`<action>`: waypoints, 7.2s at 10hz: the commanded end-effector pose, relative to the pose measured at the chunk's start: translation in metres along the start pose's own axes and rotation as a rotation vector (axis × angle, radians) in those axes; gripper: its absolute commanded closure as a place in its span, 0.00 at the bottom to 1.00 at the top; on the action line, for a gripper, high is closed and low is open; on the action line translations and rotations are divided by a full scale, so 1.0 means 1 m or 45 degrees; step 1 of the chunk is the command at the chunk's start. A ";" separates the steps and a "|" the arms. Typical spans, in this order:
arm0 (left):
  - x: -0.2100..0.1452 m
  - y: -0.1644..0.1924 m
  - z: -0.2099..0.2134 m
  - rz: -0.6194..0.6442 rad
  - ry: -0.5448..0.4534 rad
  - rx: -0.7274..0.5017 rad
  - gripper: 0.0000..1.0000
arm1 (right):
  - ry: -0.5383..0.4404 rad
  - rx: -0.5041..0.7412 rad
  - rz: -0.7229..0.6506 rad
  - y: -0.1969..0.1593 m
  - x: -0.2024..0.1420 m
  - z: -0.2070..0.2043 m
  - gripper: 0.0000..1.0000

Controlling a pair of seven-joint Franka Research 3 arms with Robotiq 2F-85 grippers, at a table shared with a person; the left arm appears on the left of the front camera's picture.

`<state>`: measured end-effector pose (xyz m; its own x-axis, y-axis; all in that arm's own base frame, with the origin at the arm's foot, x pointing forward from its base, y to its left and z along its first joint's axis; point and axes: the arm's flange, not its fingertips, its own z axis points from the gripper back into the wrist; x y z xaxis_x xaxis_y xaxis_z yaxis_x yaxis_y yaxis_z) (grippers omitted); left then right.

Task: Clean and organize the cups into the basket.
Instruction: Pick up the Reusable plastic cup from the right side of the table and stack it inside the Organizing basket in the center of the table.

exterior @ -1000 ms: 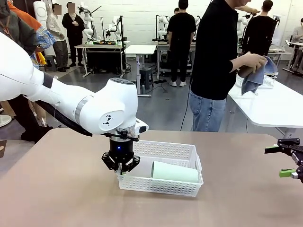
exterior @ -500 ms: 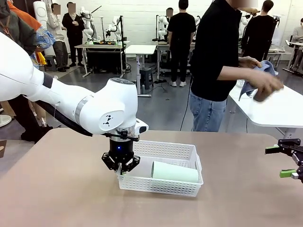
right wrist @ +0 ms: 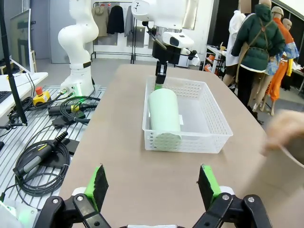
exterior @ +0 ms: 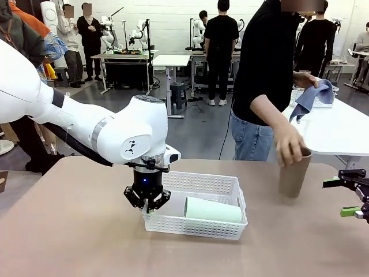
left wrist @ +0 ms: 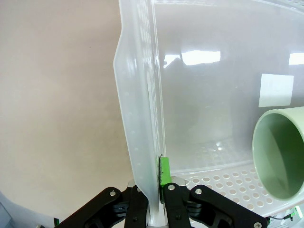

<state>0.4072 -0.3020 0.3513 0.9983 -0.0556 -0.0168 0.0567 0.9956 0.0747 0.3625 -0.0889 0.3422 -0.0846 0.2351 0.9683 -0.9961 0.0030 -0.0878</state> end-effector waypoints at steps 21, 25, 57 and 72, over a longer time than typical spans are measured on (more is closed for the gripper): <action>-0.001 -0.001 -0.002 -0.008 0.000 0.007 1.00 | 0.081 -0.140 -0.279 -0.118 -0.078 -0.023 0.00; -0.001 -0.001 -0.002 -0.008 0.000 0.007 1.00 | 0.142 -0.068 -0.215 -0.127 -0.078 -0.045 0.00; -0.001 -0.001 -0.002 -0.008 0.000 0.007 1.00 | -0.024 0.357 -0.138 -0.140 -0.101 -0.132 0.00; -0.001 -0.001 -0.002 -0.008 0.000 0.007 1.00 | -0.019 -0.214 -0.365 -0.039 0.072 -0.081 0.45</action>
<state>0.4073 -0.3020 0.3512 0.9983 -0.0555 -0.0172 0.0566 0.9956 0.0748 0.4105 -0.0055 0.3760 0.1699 0.1710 0.9705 -0.9739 0.1796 0.1388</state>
